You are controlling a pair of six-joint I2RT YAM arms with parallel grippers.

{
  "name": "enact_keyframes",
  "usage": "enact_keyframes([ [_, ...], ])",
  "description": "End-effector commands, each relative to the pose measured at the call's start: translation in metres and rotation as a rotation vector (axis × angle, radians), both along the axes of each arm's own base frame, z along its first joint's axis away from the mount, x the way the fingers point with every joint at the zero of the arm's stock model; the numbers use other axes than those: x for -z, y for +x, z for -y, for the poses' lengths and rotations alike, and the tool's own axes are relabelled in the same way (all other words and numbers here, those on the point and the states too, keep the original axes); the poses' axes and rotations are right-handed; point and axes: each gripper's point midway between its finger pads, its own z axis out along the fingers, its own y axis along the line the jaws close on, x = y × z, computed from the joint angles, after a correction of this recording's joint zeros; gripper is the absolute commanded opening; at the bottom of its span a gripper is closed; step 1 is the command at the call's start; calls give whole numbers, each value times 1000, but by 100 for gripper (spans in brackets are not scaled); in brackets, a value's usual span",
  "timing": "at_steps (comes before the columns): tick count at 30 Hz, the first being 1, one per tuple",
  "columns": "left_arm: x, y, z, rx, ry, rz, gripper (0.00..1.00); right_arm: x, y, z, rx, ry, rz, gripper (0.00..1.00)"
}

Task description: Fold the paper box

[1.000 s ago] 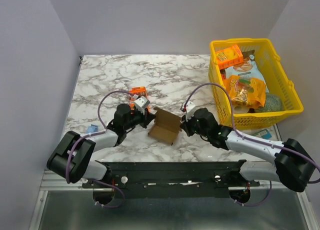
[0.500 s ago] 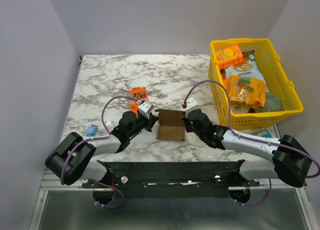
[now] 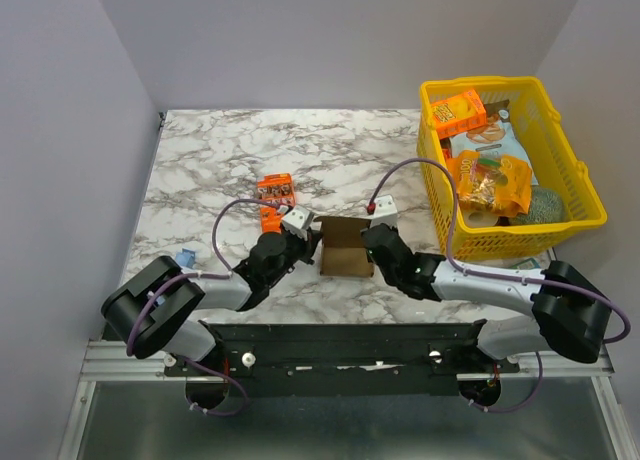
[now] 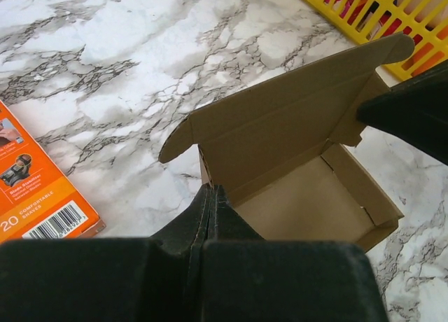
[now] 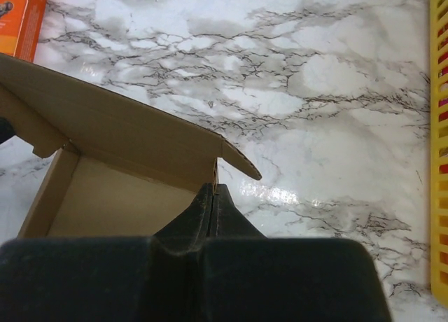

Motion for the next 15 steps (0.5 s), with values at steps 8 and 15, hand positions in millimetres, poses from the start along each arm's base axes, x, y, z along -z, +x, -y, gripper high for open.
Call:
enact_keyframes([
  [8,-20,-35,27,81,-107,84,0,-18,-14,-33,20,220,96,1],
  [15,-11,-46,26,75,-95,75,0,1,-25,-30,43,191,80,1],
])
